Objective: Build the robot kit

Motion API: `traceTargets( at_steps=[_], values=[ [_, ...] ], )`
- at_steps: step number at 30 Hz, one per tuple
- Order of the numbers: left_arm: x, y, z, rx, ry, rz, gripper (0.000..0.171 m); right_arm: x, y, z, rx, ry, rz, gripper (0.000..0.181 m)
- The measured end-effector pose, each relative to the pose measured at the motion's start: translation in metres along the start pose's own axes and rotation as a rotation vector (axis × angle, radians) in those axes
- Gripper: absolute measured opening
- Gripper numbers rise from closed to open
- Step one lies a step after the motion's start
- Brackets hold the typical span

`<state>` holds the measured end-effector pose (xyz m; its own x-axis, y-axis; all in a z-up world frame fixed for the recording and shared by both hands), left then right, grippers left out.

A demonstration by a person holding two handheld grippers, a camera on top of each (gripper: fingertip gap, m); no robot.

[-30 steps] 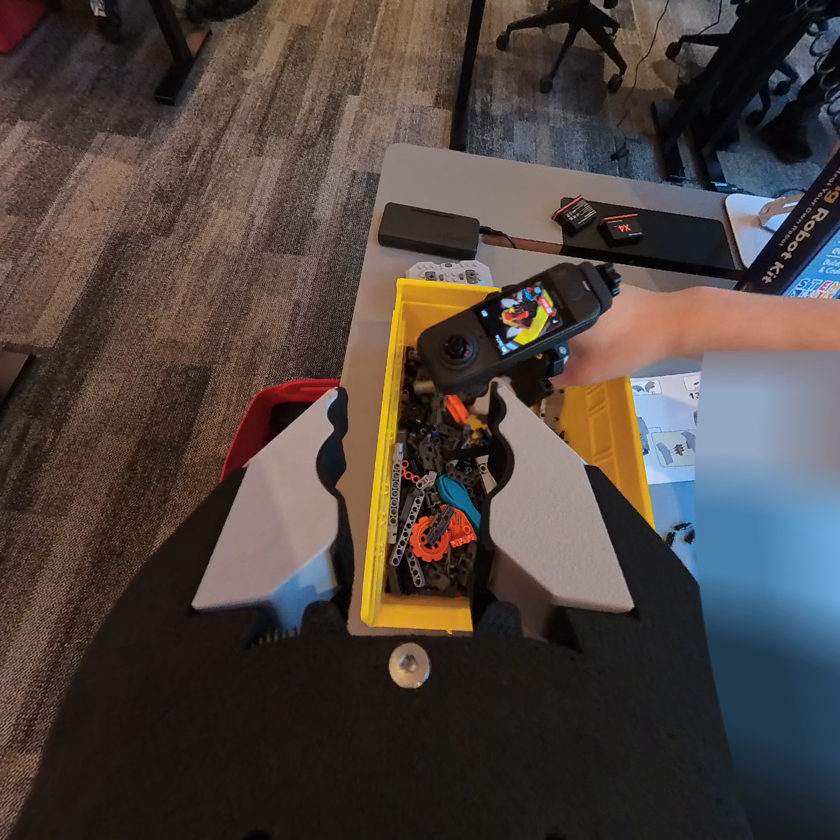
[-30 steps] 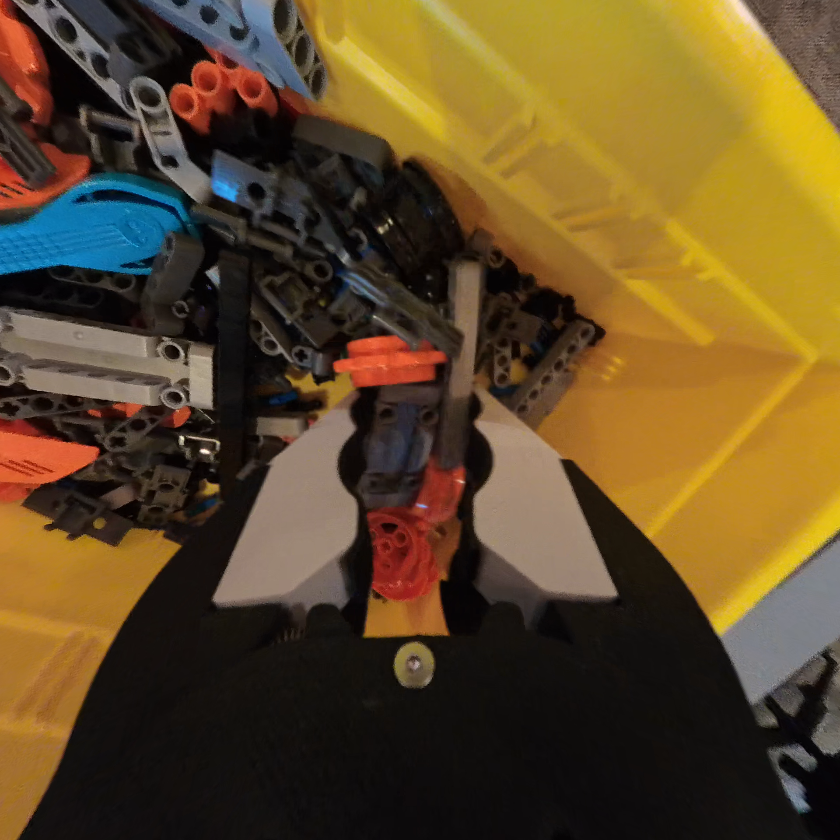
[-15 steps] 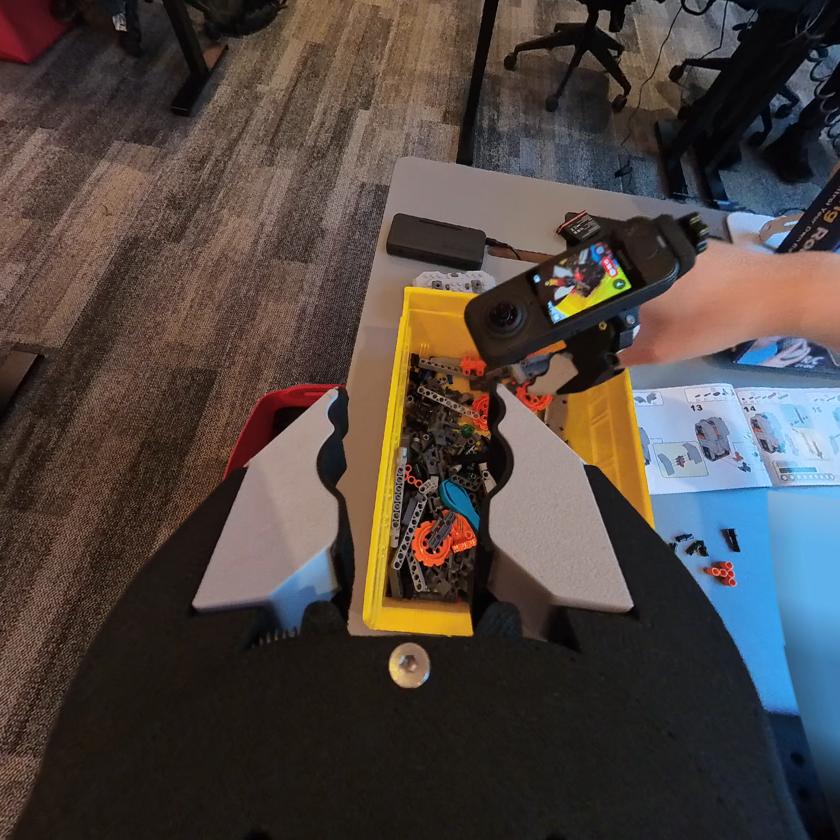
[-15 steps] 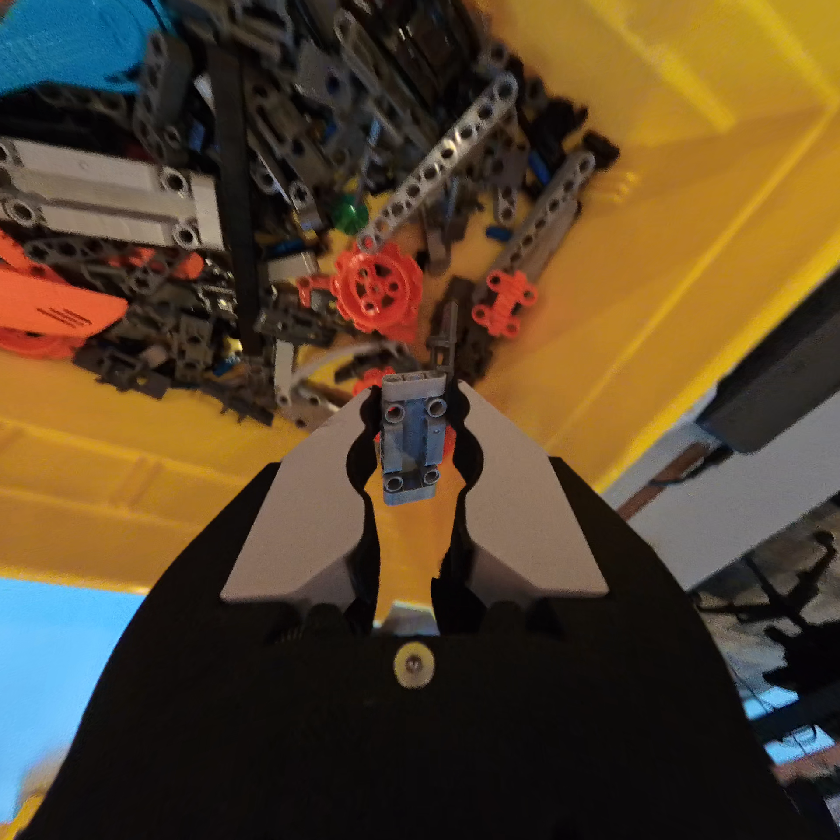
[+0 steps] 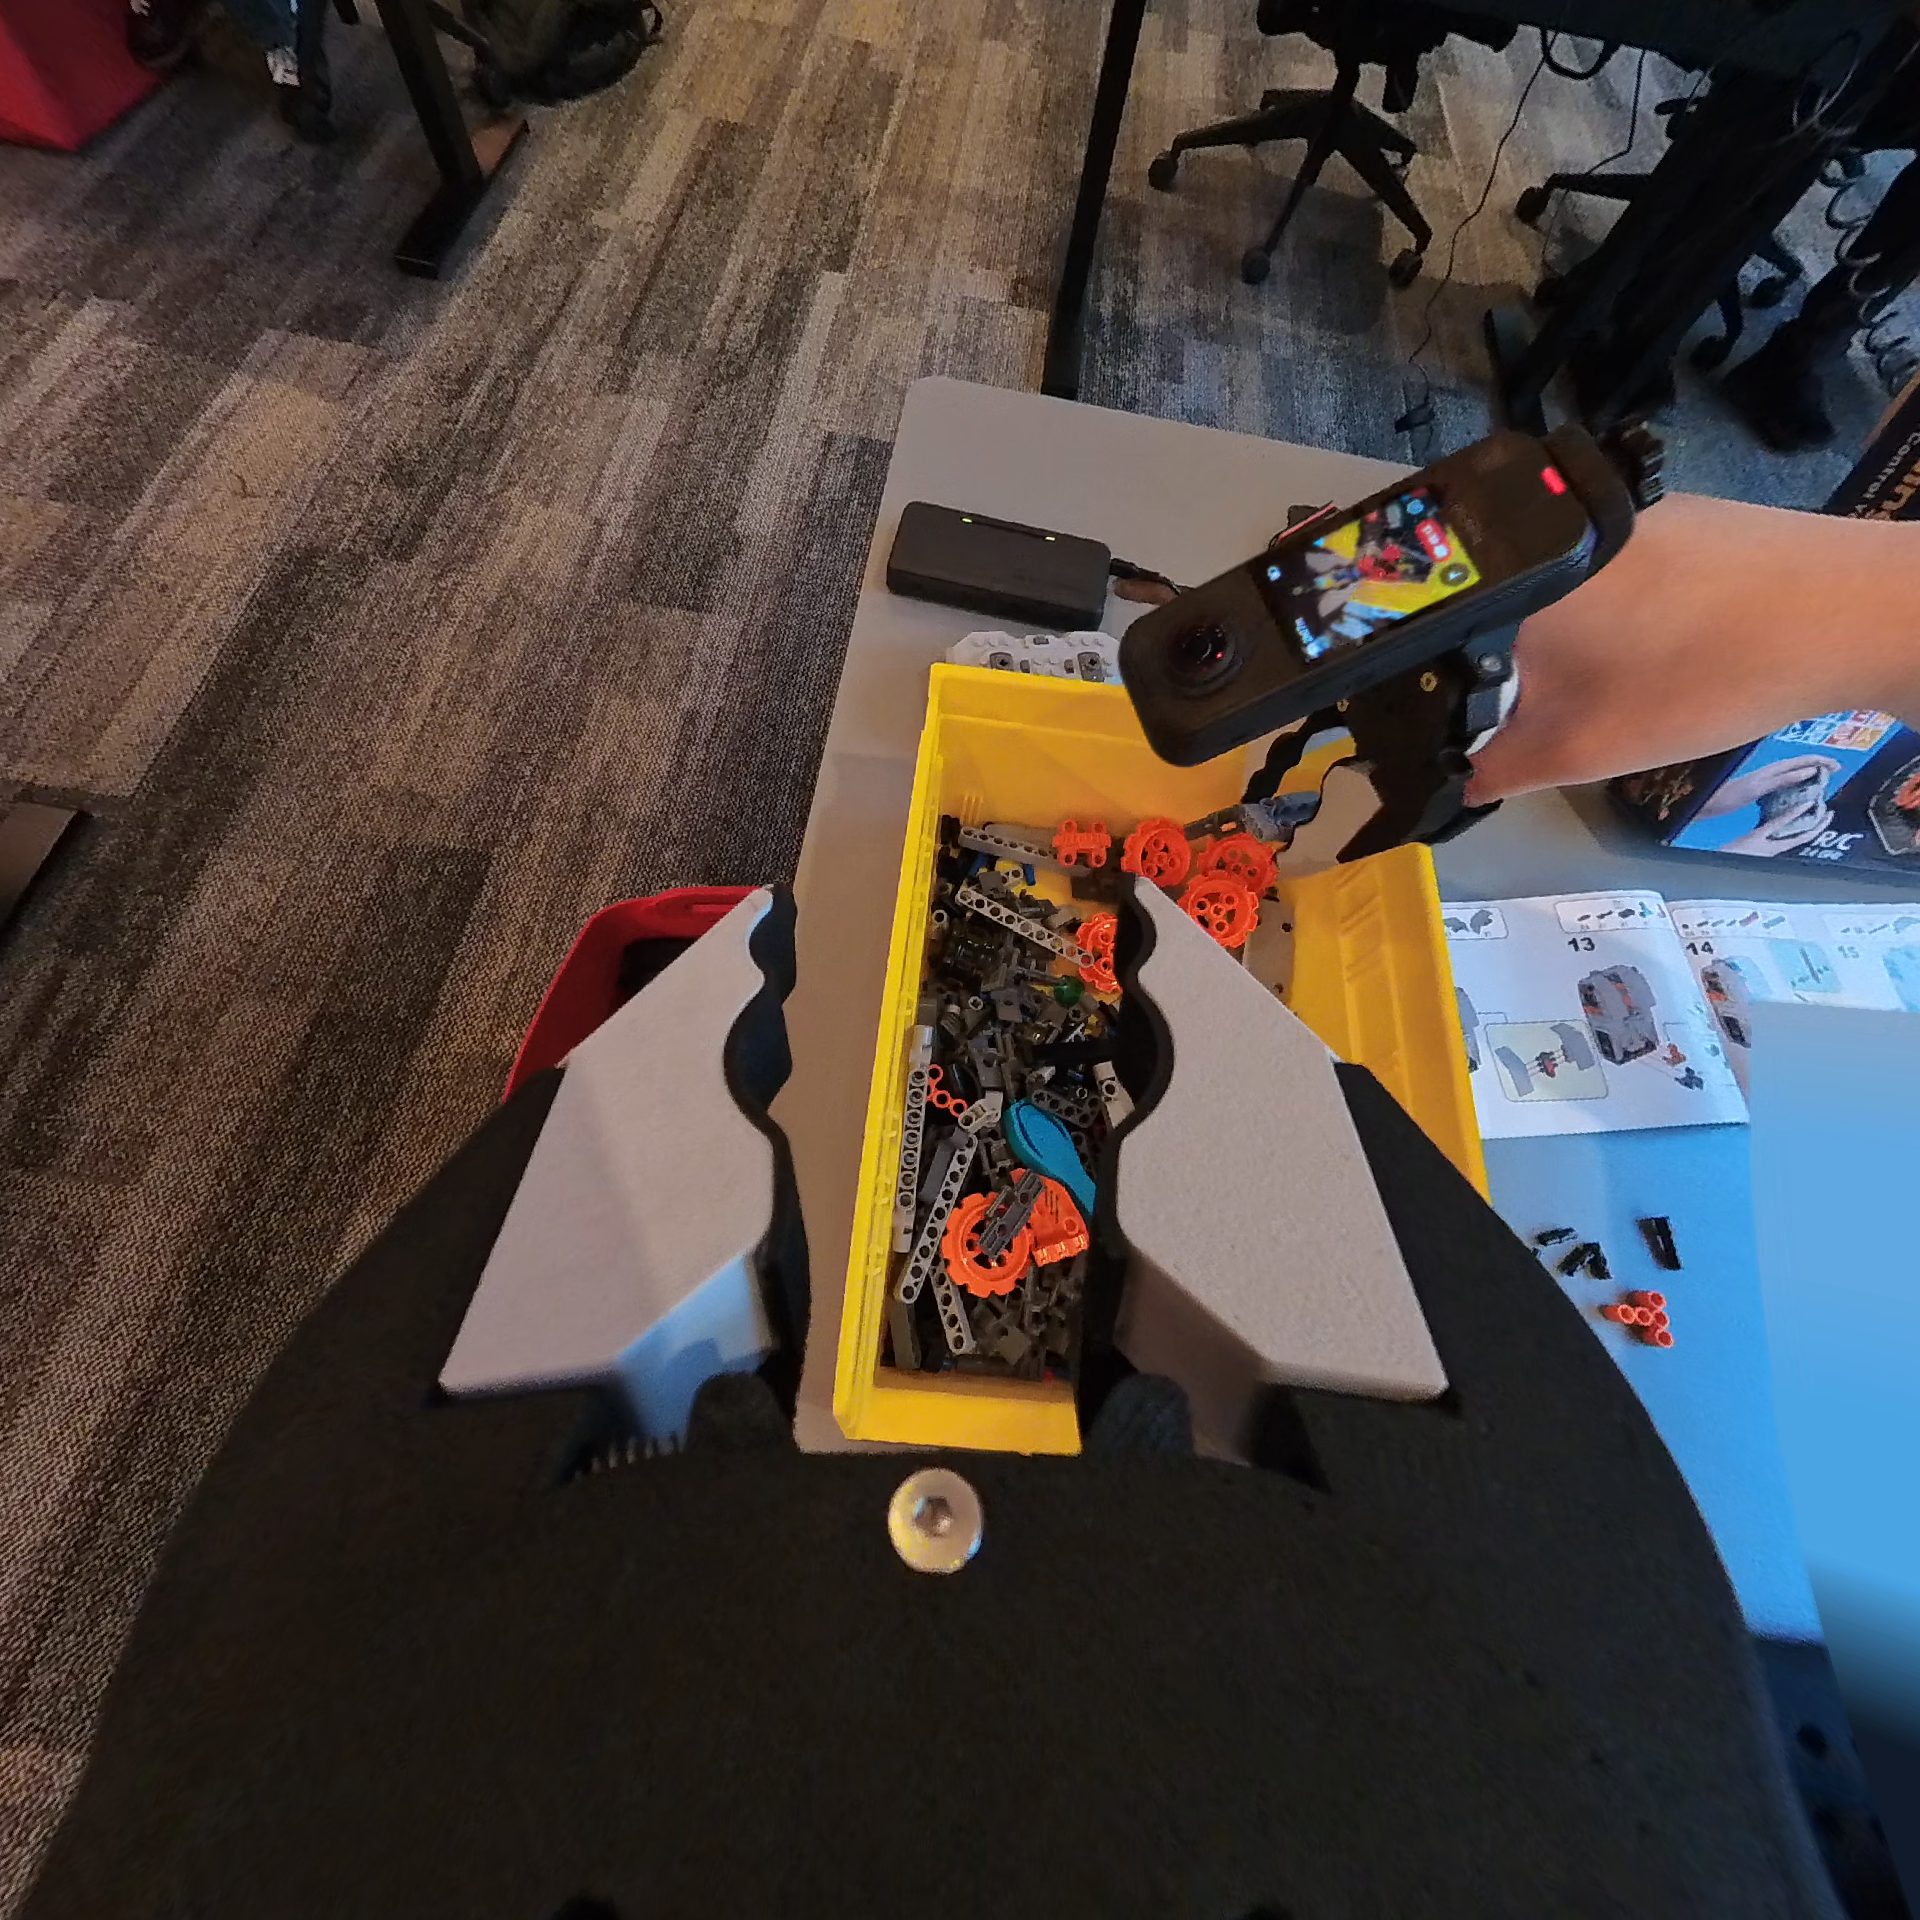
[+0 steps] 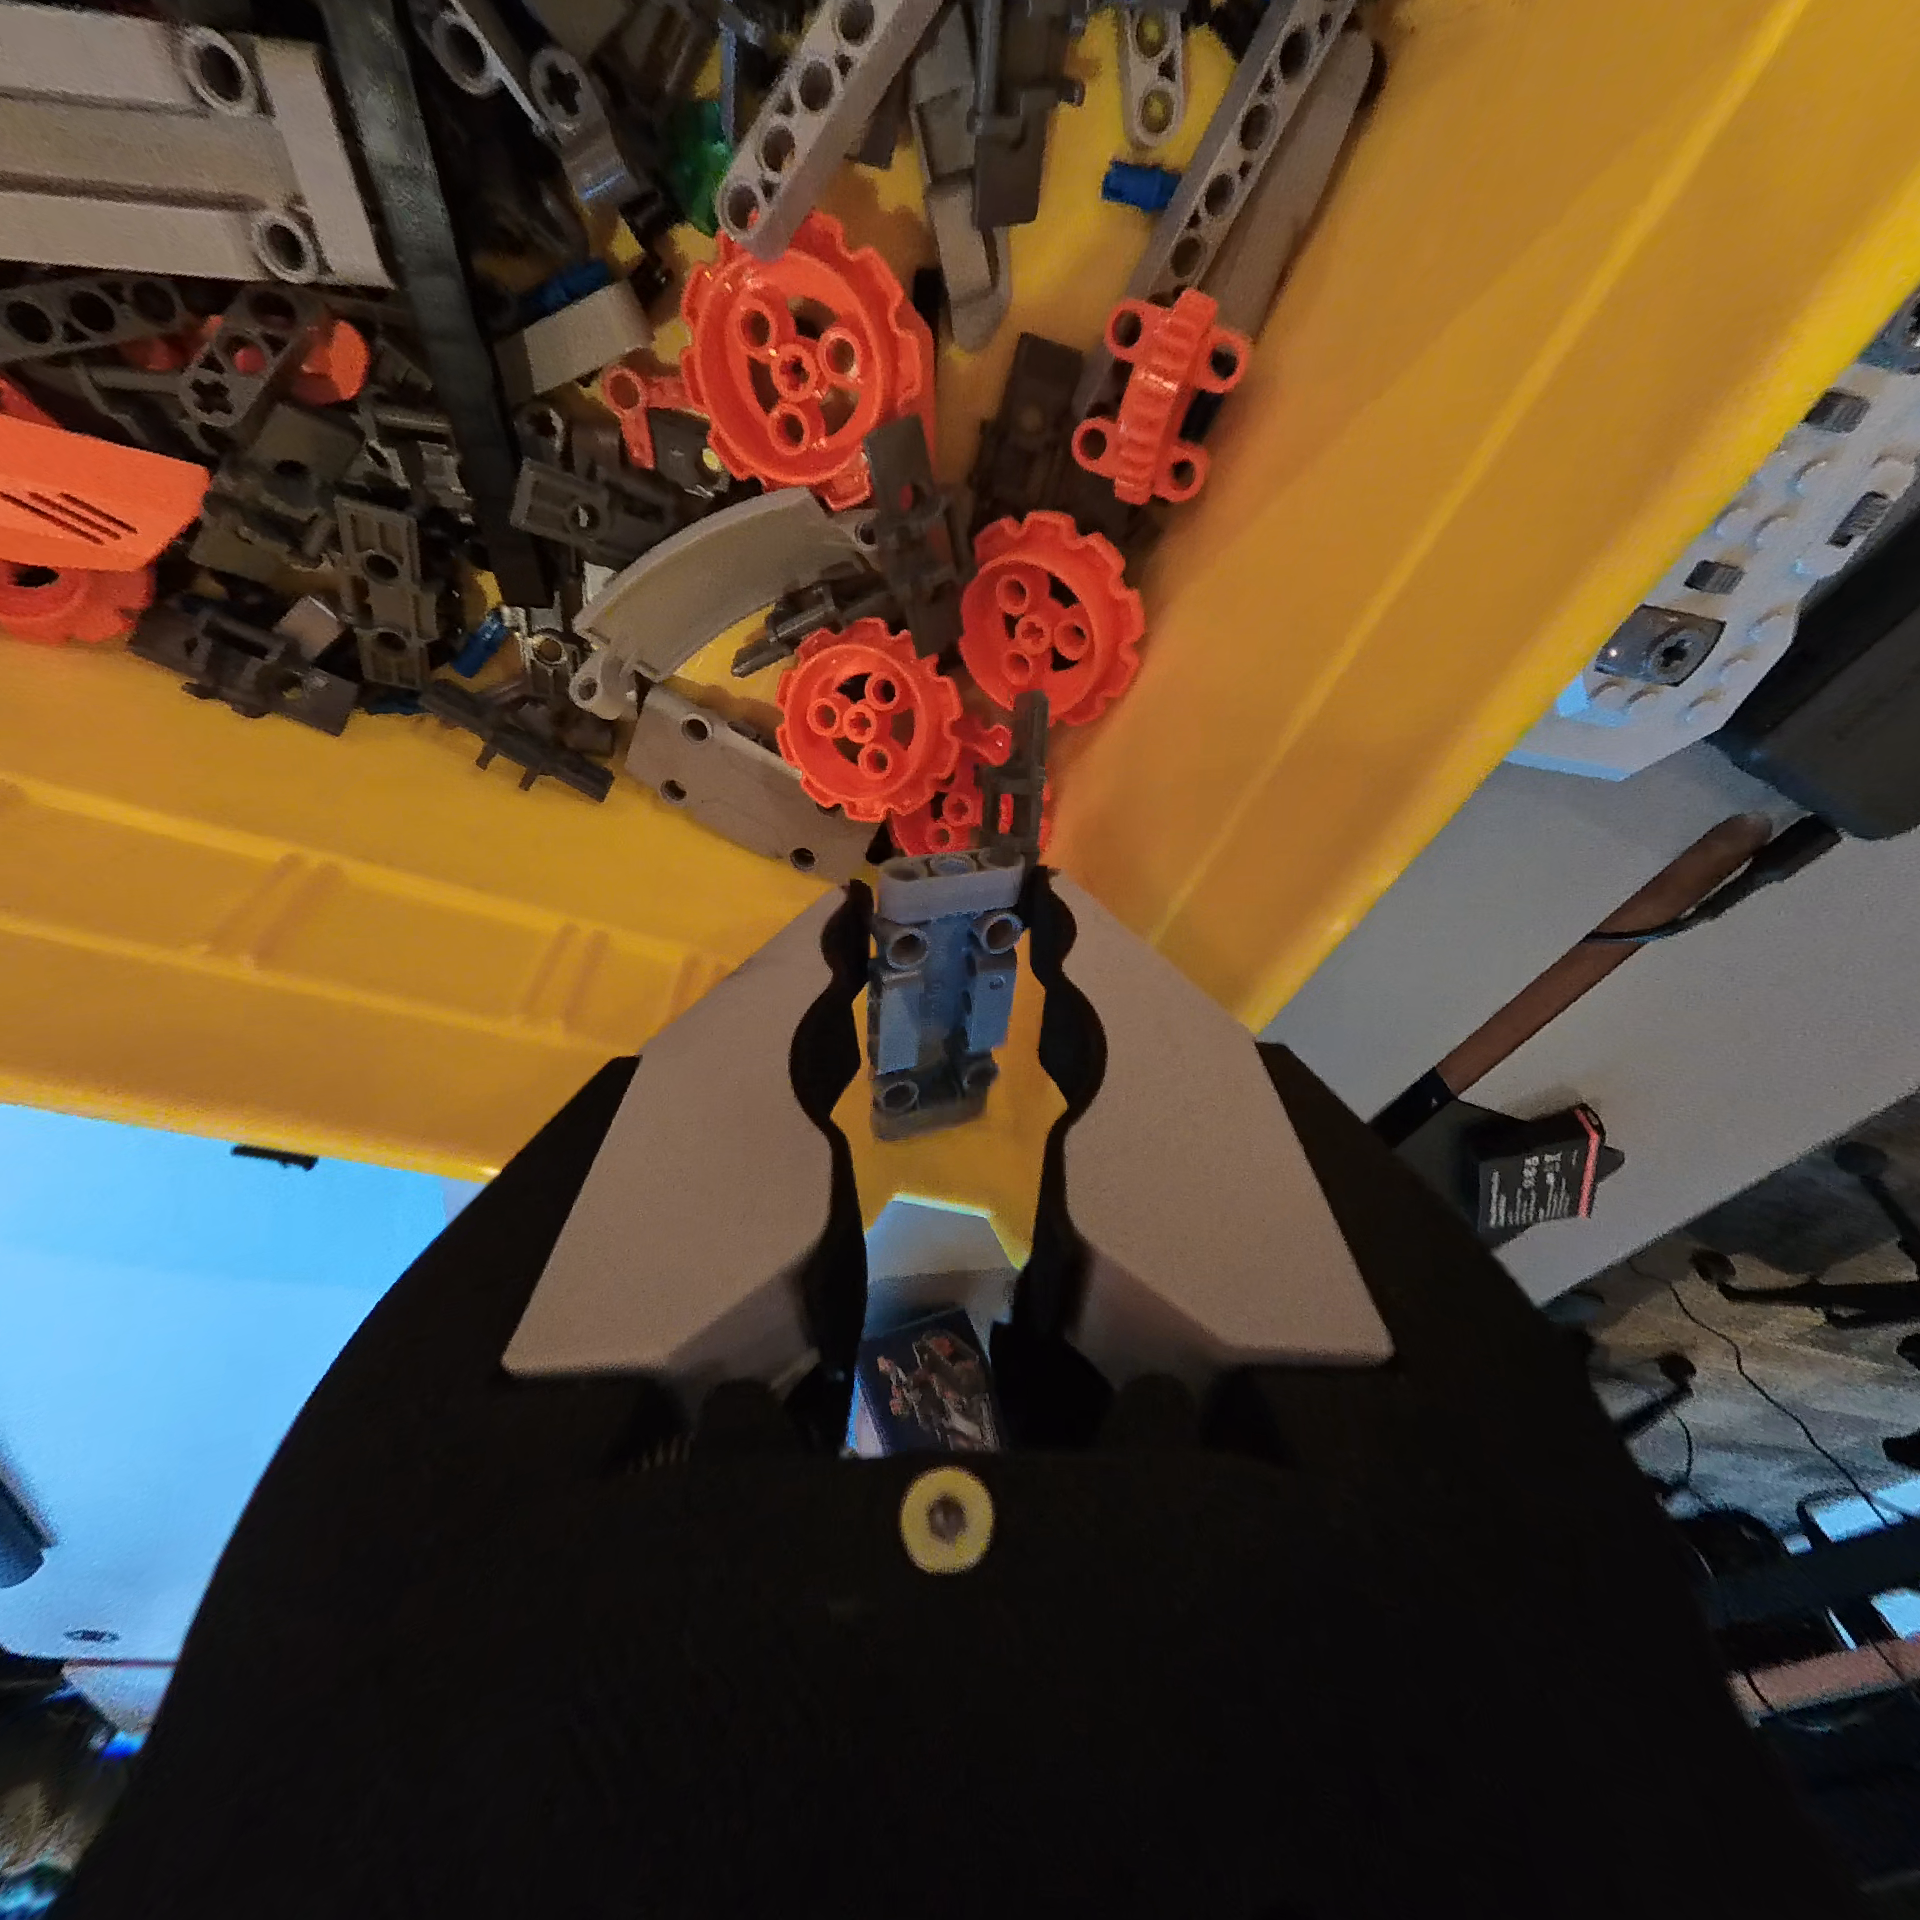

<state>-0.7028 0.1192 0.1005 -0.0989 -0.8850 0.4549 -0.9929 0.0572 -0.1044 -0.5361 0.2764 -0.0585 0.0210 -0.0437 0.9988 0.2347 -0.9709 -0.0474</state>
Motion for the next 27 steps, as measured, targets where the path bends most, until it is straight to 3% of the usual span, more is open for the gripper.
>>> traceTargets(
  at_steps=[4,9,13,16,18,19,23,27],
  values=[
    [0.002,0.002,0.000,0.007,-0.012,-0.001,0.059,0.003,0.000,-0.005,0.002,-0.019,0.016,0.039],
    [-0.001,-0.003,-0.002,-0.007,-0.007,0.009,0.059,0.010,0.010,-0.037,0.053,-0.218,0.007,0.062],
    [-0.002,-0.007,-0.002,-0.023,0.000,0.017,0.059,-0.011,0.023,-0.064,0.117,-0.276,-0.058,0.095],
    [-0.002,-0.007,-0.002,-0.017,-0.007,0.021,0.059,-0.036,0.017,-0.067,0.148,-0.160,0.020,0.090],
    [-0.002,-0.007,-0.002,-0.017,-0.006,0.024,0.059,-0.042,0.009,-0.067,0.144,-0.128,0.106,0.062],
    [-0.002,-0.007,-0.002,-0.019,-0.004,0.026,0.059,-0.042,0.012,-0.067,0.132,-0.142,0.077,0.039],
    [-0.003,-0.008,-0.002,-0.025,0.000,0.033,0.059,-0.041,0.011,-0.055,0.053,-0.131,0.018,0.039],
    [-0.003,-0.009,-0.002,-0.025,-0.003,0.036,0.059,-0.013,0.006,-0.039,0.031,-0.100,0.055,0.039]
  ],
)
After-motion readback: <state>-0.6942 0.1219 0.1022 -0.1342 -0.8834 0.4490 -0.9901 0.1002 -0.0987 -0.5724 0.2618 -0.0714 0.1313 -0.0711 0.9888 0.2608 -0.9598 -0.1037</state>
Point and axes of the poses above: each gripper's, where its closed fingertips meet, x back along the fingers, z out of its underside, y = z × x across the jaws, the point moved 6 cm from there along x, back along the fingers, and after that the axes turned 7 degrees about -y, right-handed, at the moved point
